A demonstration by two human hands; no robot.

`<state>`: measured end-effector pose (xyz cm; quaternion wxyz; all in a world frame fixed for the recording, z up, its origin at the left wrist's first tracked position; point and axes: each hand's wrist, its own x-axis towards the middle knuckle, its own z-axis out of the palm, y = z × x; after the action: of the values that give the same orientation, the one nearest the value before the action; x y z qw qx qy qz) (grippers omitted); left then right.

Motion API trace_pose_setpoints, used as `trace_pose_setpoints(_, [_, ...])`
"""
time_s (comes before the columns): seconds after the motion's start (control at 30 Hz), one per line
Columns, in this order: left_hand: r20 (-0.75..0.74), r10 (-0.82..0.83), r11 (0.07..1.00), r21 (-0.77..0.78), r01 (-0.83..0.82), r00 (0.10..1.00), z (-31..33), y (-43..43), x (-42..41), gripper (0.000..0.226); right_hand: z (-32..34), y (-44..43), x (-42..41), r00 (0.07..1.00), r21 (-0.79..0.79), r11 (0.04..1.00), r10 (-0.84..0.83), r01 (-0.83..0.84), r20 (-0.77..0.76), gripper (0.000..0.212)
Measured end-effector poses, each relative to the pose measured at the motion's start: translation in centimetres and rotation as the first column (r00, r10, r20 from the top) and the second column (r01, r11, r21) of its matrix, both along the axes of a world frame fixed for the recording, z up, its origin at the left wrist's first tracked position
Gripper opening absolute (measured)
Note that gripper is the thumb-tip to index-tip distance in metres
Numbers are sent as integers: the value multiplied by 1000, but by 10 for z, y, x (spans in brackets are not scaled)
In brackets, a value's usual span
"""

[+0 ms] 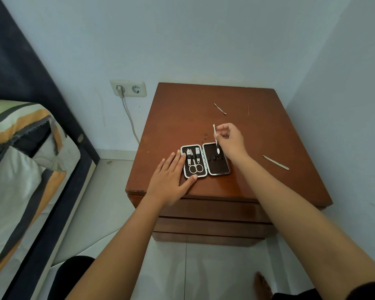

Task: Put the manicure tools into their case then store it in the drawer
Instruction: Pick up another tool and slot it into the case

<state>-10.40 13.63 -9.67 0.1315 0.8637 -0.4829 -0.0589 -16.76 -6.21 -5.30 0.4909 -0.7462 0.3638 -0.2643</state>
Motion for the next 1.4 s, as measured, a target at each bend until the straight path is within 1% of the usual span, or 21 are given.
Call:
trace_pose_setpoints(0.13, [6,0,1000,-14,0,1000,-1,0,0,88,-2,3,-2,995,-49,994,93,-95,-36,32])
trace_pose_setpoints(0.2, [4,2,1000,-16,-1,1000,-1,1,0,88,-1,0,-3,987,-100,984,142,-149,-70,36])
trace_pose_setpoints(0.27, [3,1,1000,-16,-1,1000,-2,1,0,88,0,-4,-3,980,-121,976,169,-181,-103,36])
trace_pose_setpoints(0.37, [4,0,1000,-16,0,1000,-1,0,0,88,-2,-9,-2,974,-95,977,177,-191,-145,34])
trace_pose_setpoints(0.57, [2,0,1000,-22,0,1000,-1,1,0,88,3,-10,-2,990,-48,990,130,-133,-53,34])
trace_pose_setpoints(0.63, [1,0,1000,-21,0,1000,-1,1,0,88,0,-9,-2,983,-45,985,163,-167,-89,33])
trace_pose_setpoints(0.77, [7,0,1000,-26,0,1000,-2,1,0,87,-1,-7,-4,945,-89,964,224,-251,-239,29])
trace_pose_setpoints(0.87, [12,-2,1000,-26,2,1000,-2,1,1,87,2,-4,-6,886,-199,916,253,-349,-389,31])
trace_pose_setpoints(0.97, [18,-2,1000,-20,3,1000,-2,1,0,87,-1,1,-14,836,-336,826,264,-454,-480,37])
trace_pose_setpoints(1.07, [21,0,1000,-23,1,1000,-2,1,0,87,-9,6,-29,832,-463,734,251,-497,-495,38])
trace_pose_setpoints(1.13, [20,0,1000,-25,1,1000,-2,1,0,87,-13,9,-36,845,-523,696,238,-492,-479,35])
trace_pose_setpoints(1.4, [26,1,1000,-11,0,1000,-3,1,2,88,-18,19,-49,844,-553,663,244,-504,-477,39])
